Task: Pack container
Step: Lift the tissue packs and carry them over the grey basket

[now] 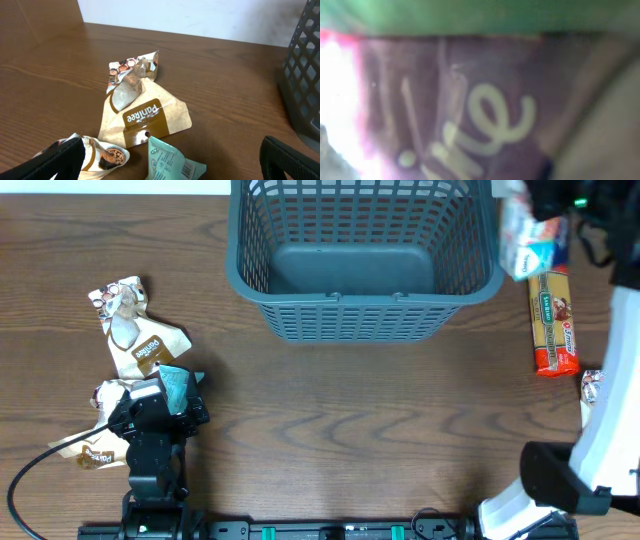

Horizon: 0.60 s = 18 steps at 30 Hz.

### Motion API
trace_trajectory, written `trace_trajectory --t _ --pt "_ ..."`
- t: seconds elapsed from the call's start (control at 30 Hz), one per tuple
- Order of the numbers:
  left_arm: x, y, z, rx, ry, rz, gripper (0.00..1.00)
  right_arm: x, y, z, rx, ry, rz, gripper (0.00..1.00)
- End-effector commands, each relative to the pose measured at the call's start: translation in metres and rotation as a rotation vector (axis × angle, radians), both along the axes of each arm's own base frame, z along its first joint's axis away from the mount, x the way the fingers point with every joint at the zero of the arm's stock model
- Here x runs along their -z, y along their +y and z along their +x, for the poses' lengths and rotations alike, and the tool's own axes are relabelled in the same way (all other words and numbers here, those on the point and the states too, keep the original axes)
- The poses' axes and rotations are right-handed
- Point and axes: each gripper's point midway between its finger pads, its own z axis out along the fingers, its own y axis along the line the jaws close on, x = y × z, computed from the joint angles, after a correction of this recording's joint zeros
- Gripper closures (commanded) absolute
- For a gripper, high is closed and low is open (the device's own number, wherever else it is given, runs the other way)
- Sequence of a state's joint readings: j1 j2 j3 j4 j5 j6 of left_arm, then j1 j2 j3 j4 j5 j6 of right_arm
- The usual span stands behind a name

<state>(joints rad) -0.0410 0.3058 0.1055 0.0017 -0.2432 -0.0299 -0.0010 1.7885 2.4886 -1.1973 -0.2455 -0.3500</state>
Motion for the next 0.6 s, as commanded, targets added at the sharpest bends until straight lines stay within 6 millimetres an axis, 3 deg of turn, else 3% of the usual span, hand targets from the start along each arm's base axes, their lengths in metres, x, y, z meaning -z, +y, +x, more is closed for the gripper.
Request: trace_trajectory --t 0.0,0.1,0.23,0.4,0.57 --pt "-0.013 0.003 0.001 -0.017 -0.028 -0.008 0.01 -0.011 0.075 -0.023 -0.419 -0.165 -0.301 0.99" --pt "-0.013 0.003 0.001 -0.018 -0.029 -0.011 0.01 -0.004 0.114 -0.026 -0.581 -0.237 -0.455 0.99" --pt "-0.013 0.002 0.001 -0.018 -0.031 -0.019 0.01 0.023 0.142 -0.014 -0.688 -0.235 -0.559 0.99" --pt "-0.012 0.001 0.001 -0.013 -0.032 -0.024 0.01 0.090 0.158 0.015 -0.797 -0.114 -0.615 0.99" --pt "-0.012 0.001 0.001 -0.013 -0.032 -0.023 0.01 0.180 0.166 0.036 -0.878 0.112 -0.598 0.99"
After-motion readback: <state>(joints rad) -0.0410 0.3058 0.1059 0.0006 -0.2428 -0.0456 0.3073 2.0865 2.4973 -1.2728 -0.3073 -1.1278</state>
